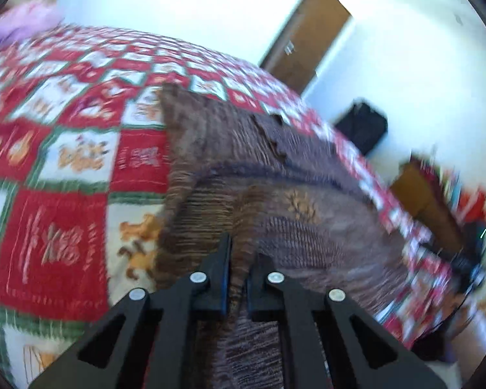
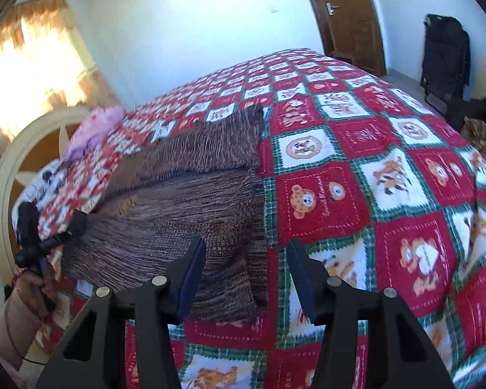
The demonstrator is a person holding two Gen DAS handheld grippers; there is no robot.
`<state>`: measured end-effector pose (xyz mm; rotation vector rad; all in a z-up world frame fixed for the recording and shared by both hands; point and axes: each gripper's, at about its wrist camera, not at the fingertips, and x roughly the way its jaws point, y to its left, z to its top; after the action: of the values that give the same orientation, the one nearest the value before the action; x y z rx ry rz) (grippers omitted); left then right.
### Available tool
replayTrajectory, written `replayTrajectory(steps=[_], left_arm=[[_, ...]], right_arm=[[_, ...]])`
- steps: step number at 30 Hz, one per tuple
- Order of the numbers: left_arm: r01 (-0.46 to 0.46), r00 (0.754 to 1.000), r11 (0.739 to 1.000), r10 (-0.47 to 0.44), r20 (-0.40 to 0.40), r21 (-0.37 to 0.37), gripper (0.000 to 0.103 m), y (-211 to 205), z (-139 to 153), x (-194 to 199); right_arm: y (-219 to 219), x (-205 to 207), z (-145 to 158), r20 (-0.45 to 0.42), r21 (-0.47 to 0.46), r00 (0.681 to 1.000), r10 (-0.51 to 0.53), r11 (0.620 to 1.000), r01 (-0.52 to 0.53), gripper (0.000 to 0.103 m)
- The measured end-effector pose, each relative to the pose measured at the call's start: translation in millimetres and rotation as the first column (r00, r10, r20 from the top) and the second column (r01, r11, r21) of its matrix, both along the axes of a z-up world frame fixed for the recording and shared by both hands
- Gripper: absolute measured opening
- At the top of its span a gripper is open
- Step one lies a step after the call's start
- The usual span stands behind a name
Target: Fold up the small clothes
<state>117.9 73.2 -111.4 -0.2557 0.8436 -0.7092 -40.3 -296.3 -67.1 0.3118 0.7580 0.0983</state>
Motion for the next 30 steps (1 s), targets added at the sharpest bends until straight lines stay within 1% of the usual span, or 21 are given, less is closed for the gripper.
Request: replayTrajectory(steps=[2,5,7,10,13,14,16,19,21,22,23,26,28,30], left_arm=[[-0.017,1.0,1.0,0.017,-0.016,-0.008,0.006,4,-3,1],[-0.008,1.0,1.0,0.009,-0.029,0.021,0.006,-2,-8,4],[0.007,1.0,0.999,-0.006,-0.026,0.039,0.006,-6,-8,4],[0.044,0.999,0.997,-0.044,-0.003,0.066,0.006,-13,-8,0],[0.084,0.996,0.994,-0.086,0.017,0.076,0.012,-18,-5,-3],[0.093,0.995,0.993,-0.094,0.02,0.08,0.014,-21,-4,-3],[0.106,0.994,0.988,-0.11,0.027,0.111,0.016,-26,-3,0],[0.12,0.992,0.982,-0.125,0.023,0.146,0.016,-33,-6,6],[0.119,0.992,0.981,-0.124,0.026,0.153,0.015,-35,-7,6],[0.111,0.992,0.981,-0.118,0.033,0.159,0.007,-36,-6,5],[0.108,0.993,0.981,-0.115,0.037,0.161,0.006,-36,-6,4],[0.097,0.993,0.989,-0.103,0.056,0.111,0.005,-29,4,-6],[0.08,0.993,0.993,-0.087,0.082,0.088,0.005,-23,18,-10],[0.06,0.994,0.996,-0.066,0.091,0.061,0.005,-18,32,-9]], right_arm=[[4,14,-5,-0.011,0.004,0.999,0.045,0.999,-0.045,0.053],[11,34,-15,-0.035,-0.012,0.998,0.058,0.998,-0.058,0.053],[19,46,-22,-0.047,-0.046,0.996,0.077,0.996,-0.08,0.053],[38,54,-28,-0.056,-0.111,0.988,0.142,0.983,-0.148,0.053],[58,55,-30,-0.078,-0.187,0.978,0.191,0.961,-0.203,0.018],[63,57,-33,-0.105,-0.22,0.976,0.193,0.952,-0.212,0.018],[66,58,-37,-0.115,-0.24,0.974,0.196,0.946,-0.218,0.018],[58,58,-40,-0.106,-0.189,0.979,0.174,0.963,-0.192,0.018],[53,58,-40,-0.104,-0.148,0.982,0.157,0.974,-0.172,0.017],[53,57,-39,-0.104,-0.136,0.984,0.147,0.978,-0.161,0.011],[53,55,-38,-0.104,-0.132,0.985,0.137,0.98,-0.151,0.011],[53,45,-22,-0.06,-0.117,0.993,0.101,0.987,-0.107,0.01],[52,37,-2,-0.009,-0.089,0.995,0.098,0.991,-0.099,0.01],[54,33,19,0.041,-0.102,0.995,0.095,0.991,-0.09,0.01]])
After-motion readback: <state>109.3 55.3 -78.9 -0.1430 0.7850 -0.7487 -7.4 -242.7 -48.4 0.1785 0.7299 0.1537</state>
